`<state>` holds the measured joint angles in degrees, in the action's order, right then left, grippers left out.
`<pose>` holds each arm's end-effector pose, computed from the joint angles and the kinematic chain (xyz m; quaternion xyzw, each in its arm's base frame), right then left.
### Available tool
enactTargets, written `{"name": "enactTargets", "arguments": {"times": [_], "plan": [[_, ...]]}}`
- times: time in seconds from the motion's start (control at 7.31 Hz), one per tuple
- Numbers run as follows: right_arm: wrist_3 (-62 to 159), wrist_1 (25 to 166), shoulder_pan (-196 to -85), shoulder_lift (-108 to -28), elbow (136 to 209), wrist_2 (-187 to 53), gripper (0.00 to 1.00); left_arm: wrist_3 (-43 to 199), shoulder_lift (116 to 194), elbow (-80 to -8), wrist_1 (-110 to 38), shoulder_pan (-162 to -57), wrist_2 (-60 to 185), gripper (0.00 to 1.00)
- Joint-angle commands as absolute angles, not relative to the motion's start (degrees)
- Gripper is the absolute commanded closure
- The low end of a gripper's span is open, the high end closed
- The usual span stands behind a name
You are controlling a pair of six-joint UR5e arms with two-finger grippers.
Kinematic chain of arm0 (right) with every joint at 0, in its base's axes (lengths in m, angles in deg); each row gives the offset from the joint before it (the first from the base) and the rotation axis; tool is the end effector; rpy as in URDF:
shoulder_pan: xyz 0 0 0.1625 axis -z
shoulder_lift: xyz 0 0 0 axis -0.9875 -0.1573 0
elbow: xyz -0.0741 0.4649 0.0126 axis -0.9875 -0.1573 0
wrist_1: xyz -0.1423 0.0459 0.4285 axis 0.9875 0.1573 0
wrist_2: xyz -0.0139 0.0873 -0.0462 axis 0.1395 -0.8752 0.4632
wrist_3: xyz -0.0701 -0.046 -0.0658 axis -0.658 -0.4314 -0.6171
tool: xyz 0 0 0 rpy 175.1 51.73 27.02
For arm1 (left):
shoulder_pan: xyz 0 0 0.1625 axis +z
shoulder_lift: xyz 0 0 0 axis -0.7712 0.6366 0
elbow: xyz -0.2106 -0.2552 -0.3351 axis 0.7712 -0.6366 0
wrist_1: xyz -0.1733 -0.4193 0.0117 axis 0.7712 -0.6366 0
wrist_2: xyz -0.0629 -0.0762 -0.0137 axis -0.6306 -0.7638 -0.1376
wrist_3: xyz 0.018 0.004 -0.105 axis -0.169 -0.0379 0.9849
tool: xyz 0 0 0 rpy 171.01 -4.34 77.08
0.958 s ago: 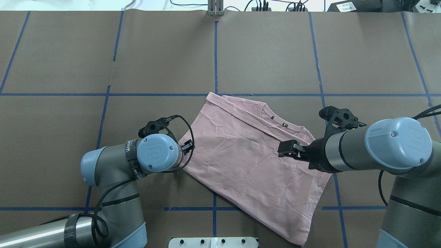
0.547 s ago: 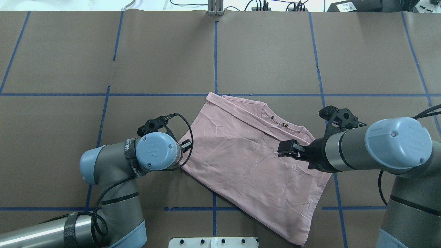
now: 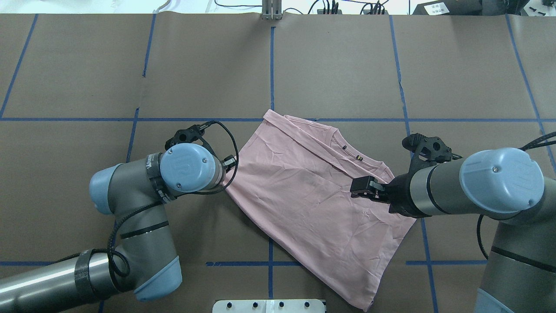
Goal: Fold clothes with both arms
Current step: 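Hold the shirt with the right gripper while the left gripper straightens it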
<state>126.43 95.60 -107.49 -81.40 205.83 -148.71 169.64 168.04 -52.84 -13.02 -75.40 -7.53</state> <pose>-0.4124 -0.3251 0.3057 -0.0190 -0.4817 0.1741 0.8586 0.5982 -0.4223 0.2685 0.0178 0.3904 -0.3199 0.8631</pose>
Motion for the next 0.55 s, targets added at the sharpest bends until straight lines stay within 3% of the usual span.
{"name": "enactTargets", "arguments": {"times": [0.0,0.41], "plan": [[126.43,95.6,-107.4,-81.35,205.44,-148.64,0.0,169.29,169.19,-51.54,-14.89,-81.37,-7.42,1.0],[126.43,95.51,-107.66,-81.35,205.0,-148.72,0.0,163.07,175.5,-37.6,-27.25,-87.7,-7.33,1.0]]}}
